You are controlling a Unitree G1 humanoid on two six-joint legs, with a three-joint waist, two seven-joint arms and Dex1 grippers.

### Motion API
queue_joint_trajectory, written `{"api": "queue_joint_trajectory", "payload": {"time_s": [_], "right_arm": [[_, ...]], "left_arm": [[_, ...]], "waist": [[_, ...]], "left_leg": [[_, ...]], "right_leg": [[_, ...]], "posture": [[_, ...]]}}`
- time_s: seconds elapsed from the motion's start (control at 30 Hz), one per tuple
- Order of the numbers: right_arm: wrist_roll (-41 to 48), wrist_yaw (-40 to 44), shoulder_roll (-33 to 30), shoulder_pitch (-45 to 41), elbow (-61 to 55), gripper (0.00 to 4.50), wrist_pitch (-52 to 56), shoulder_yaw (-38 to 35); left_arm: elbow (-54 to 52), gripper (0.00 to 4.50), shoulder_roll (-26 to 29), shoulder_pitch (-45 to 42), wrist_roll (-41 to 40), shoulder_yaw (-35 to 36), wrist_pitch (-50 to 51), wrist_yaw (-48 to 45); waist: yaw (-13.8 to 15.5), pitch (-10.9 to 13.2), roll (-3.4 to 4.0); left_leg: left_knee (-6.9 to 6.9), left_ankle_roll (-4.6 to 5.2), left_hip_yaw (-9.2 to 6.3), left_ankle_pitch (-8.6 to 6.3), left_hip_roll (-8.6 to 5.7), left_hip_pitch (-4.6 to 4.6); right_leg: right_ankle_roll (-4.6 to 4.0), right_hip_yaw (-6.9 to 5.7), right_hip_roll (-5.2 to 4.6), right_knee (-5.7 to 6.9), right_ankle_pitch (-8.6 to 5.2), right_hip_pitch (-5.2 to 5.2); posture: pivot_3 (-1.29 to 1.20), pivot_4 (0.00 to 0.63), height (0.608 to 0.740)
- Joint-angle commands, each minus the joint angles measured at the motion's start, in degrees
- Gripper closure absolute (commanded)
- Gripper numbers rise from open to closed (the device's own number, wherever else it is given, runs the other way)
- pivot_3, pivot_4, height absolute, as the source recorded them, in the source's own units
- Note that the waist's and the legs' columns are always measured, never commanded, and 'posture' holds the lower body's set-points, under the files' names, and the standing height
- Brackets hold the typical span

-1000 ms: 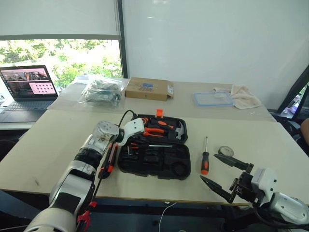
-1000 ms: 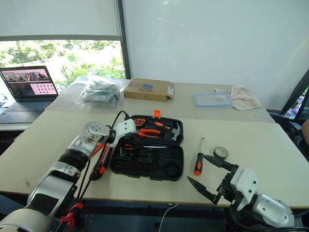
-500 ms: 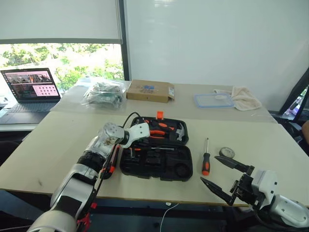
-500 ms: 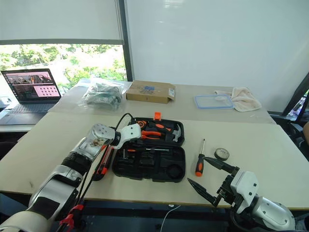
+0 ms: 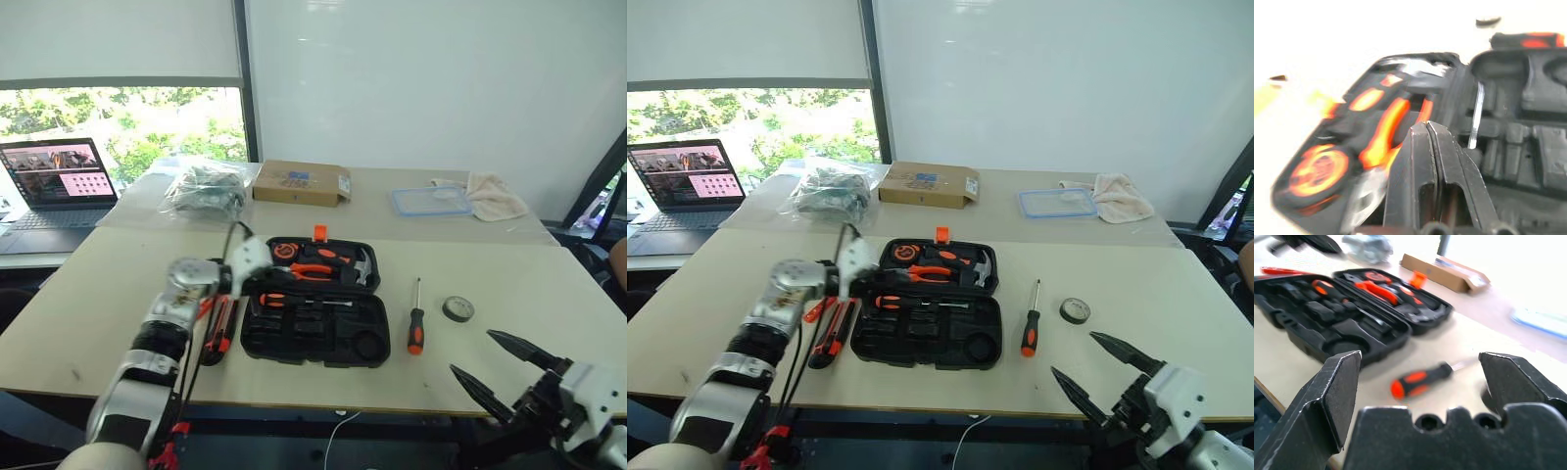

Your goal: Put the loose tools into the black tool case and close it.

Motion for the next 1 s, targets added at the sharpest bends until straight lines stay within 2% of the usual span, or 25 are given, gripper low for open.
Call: {"api": "queue_joint_trajectory", "payload": {"time_s": [0.03, 0.23, 0.27, 0.3, 0.37, 0.53, 0.6, 0.67, 0.73, 0.87, 0.97, 1.0], "right_arm": [[1.57, -0.11, 1.06, 3.3, -2.1, 0.0, -0.02, -2.39], [1.13, -5.08, 4.17, 7.96, -4.63, 0.0, 4.25, -0.68], [1.54, -6.53, 4.04, 7.67, -5.61, 0.0, 6.18, -0.32], [1.79, -8.15, 3.68, 7.19, -6.54, 0.0, 8.29, -0.09], [3.54, -15.04, 1.32, 3.94, -9.57, 0.0, 18.0, 0.84], [8.95, -26.58, -6.73, -13.32, -11.28, 0.0, 40.21, 5.87], [9.66, -31.79, -9.37, -23.27, -8.57, 0.0, 52.26, 10.11], [9.4, -36.62, -8.82, -34.36, -3.74, 0.0, 62.44, 14.65], [6.9, -38.64, -7.74, -40.98, 0.2, 0.0, 66.18, 18.27], [2.41, -41.5, -5.69, -47.6, 6.27, 0.0, 70.82, 22.9], [2.4, -41.25, -4.38, -49.7, 7.92, 0.69, 75.53, 24.01], [1.93, -41.31, -4.1, -50.15, 8.08, 1.1, 76.25, 24.34]], "left_arm": [[-3.46, 3.71, 5.05, 5.08, -4.43, 3.27, 3.19, -5.37], [-8.58, 1.46, 13.7, 21.8, -7.4, 8.52, 2.74, -9.02], [-9.86, 1.27, 14.2, 23.49, -8.33, 9.33, 3.73, -8.99], [-10.99, 0.76, 14.5, 24.55, -9.16, 9.79, 4.72, -8.99], [-13.25, 0.14, 14.59, 26.38, -10.48, 11.17, 4.43, -8.55], [-19.6, 0.05, 13.75, 28.34, -13.41, 12.44, 8.08, -6.85], [-21.87, 0.05, 13.36, 29.29, -14.03, 12.17, 9.59, -6.55], [-23.8, 0.05, 13.09, 30.32, -14.48, 12.04, 10.61, -6.18], [-25.56, 0.05, 12.92, 31.34, -14.93, 12.15, 11.46, -5.62], [-28.09, 0.05, 12.84, 33.19, -15.42, 12.77, 12.46, -4.74], [-29.69, 0.0, 13.14, 34.51, -16.01, 13.3, 12.95, -4.34], [-30.03, 0.0, 13.22, 34.81, -16.04, 13.51, 12.89, -4.14]], "waist": [[-0.13, -0.01, 0.02], [-0.35, 0.0, 0.05], [-0.37, 0.01, 0.05], [-0.29, 0.02, 0.04], [0.23, 0.04, 0.04], [0.24, 0.04, 0.05], [0.13, 0.04, 0.06], [-0.16, 0.04, 0.05], [-0.42, 0.05, 0.04], [0.16, 0.04, 0.05], [0.2, 0.04, 0.05], [0.17, 0.04, 0.05]], "left_leg": [[-0.09, -0.01, 0.02, 0.0, 0.01, 0.11], [-0.5, -0.11, 0.14, 0.03, 0.03, 0.39], [-0.53, -0.14, 0.13, 0.03, 0.05, 0.41], [-0.54, -0.18, 0.13, 0.04, 0.06, 0.4], [-0.52, -0.25, 0.08, 0.08, 0.05, 0.34], [-0.5, -0.29, 0.13, 0.17, -0.01, 0.41], [-0.54, -0.27, 0.16, 0.19, -0.03, 0.4], [-0.56, -0.28, 0.17, 0.2, 0.0, 0.37], [-0.6, -0.32, 0.15, 0.22, 0.02, 0.17], [-0.65, -0.77, 0.08, 0.49, -0.01, -0.39], [-0.71, -0.8, 0.11, 0.51, -0.02, -0.59], [-0.7, -0.74, 0.11, 0.47, -0.02, -0.6]], "right_leg": [[0.0, 0.03, -0.01, -0.02, -0.01, 0.05], [-0.09, 0.09, -0.12, -0.06, -0.09, 0.08], [-0.12, 0.07, -0.12, -0.05, -0.11, 0.07], [-0.15, 0.06, -0.13, -0.03, -0.12, 0.04], [-0.47, -0.02, -0.25, -0.02, -0.3, -0.01], [-0.47, -0.07, -0.59, -0.03, -0.1, 0.02], [-0.5, -0.06, -0.54, -0.02, -0.11, -0.01], [-0.57, -0.05, -0.36, -0.02, -0.11, -0.05], [-0.56, -0.04, -0.24, -0.03, -0.08, -0.22], [-0.32, -0.15, -0.01, 0.04, 0.06, -0.74], [-0.25, -0.18, 0.02, -0.02, 0.06, -0.78], [-0.2, -0.18, 0.0, -0.05, 0.07, -0.74]], "posture": [[0.0, 0.15, 0.74], [0.0, 0.15, 0.74], [0.0, 0.15, 0.74], [0.0, 0.15, 0.74], [0.0, 0.15, 0.74], [0.0, 0.15, 0.74], [0.0, 0.15, 0.74], [0.0, 0.15, 0.74], [0.0, 0.15, 0.74], [0.0, 0.15, 0.74], [0.0, 0.15, 0.74], [0.0, 0.15, 0.74]]}}
